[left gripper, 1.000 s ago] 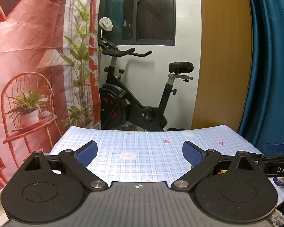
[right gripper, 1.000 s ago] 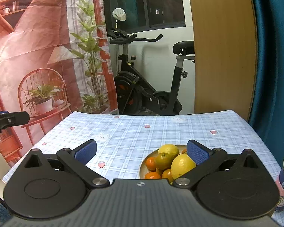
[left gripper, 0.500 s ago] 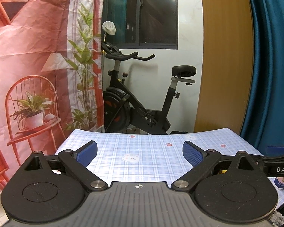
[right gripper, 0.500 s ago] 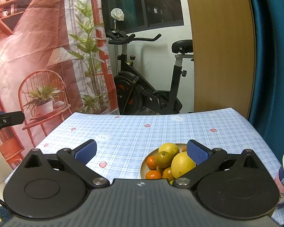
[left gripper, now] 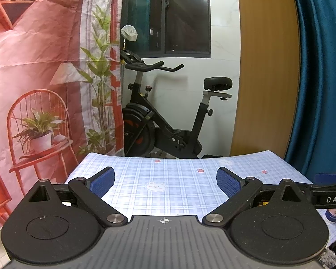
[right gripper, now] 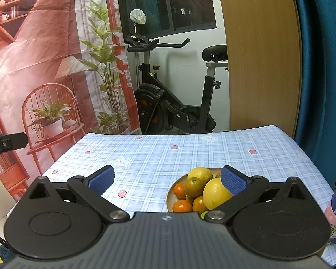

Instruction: Organize fruits

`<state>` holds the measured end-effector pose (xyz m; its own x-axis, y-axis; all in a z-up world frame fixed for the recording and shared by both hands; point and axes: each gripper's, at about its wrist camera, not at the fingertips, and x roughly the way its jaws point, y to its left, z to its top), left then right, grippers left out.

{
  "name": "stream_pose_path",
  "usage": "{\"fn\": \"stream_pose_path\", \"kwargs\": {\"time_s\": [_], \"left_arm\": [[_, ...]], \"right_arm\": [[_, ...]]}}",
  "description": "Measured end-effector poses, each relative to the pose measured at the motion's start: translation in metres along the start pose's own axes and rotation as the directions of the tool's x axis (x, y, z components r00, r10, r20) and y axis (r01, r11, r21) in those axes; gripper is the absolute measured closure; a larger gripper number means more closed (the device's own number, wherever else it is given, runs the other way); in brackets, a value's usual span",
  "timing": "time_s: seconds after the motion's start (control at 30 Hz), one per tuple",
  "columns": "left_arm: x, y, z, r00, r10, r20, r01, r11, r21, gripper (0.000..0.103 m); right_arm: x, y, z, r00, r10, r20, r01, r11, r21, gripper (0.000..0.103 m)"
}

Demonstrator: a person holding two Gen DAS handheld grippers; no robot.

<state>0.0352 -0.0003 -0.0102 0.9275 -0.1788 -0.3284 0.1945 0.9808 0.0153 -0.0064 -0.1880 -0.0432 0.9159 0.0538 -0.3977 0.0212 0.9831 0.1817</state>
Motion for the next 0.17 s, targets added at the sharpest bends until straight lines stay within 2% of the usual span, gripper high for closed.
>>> {"fn": "stream_pose_path", "kwargs": {"time_s": [0.17], "left_arm": [[0.0007,0.0041,0.0011,1.0,-0.001,-0.005,0.001,1.0,-0.015,0.004]], "right_arm": [[0.0003,0.0005,-0.0016,1.0,0.001,-0.004,-0.001,1.0,0.002,0.0]]}}
